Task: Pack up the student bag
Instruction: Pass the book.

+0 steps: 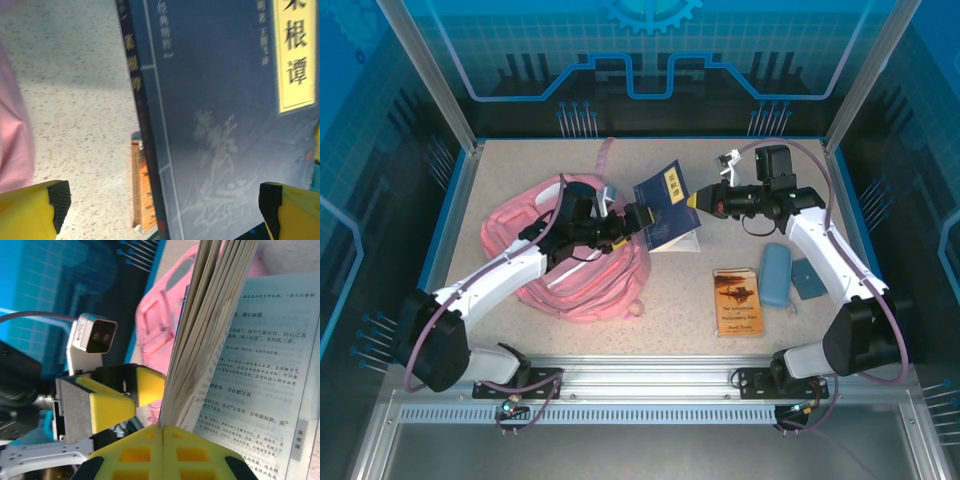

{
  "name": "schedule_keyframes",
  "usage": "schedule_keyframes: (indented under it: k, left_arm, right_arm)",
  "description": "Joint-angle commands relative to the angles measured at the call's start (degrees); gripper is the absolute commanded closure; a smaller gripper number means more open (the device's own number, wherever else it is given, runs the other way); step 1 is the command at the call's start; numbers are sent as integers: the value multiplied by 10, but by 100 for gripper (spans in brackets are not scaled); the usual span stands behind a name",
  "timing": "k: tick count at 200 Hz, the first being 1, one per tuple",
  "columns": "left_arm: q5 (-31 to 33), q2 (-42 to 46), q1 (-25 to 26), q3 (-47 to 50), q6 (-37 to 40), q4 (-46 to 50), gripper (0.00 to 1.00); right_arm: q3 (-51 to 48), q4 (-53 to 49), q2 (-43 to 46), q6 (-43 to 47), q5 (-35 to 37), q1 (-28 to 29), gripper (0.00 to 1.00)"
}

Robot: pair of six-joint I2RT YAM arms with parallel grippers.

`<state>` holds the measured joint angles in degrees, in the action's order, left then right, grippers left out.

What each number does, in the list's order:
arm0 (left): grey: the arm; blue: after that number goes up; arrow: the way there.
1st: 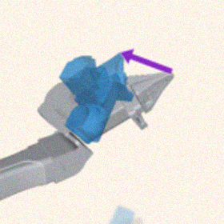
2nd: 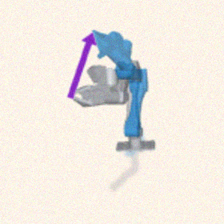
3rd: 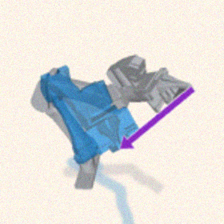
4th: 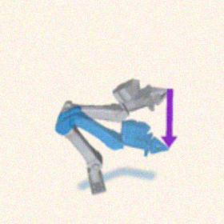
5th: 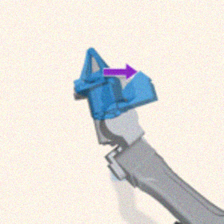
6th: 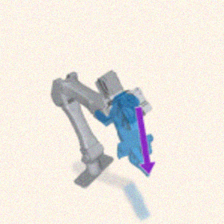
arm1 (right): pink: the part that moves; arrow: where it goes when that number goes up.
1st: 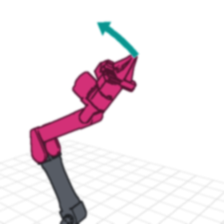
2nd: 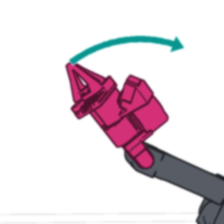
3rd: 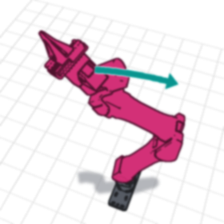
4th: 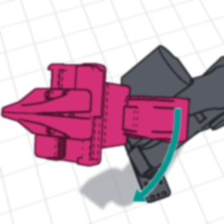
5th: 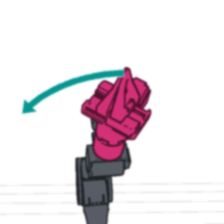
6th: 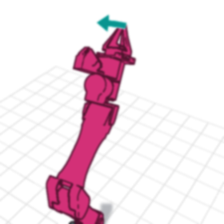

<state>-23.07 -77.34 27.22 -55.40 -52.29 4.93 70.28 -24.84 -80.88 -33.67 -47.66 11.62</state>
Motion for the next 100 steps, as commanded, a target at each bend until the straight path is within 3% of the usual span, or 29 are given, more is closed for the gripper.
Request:
schedule_keyframes:
  k: [1, 37, 100]
  left_arm:
    - [-70, 31, -27, 1, -25, -69, 1]
    - [-123, 17, -48, -3, -59, -114, 2]
    - [-150, -8, -49, -2, -94, -167, 2]
  right_arm:
    - [-8, 82, 18, -55, -94, 5, 100]
    - [-18, 128, 19, -83, -122, 21, 100]
    - [-30, 193, 16, -129, -141, 33, 100]
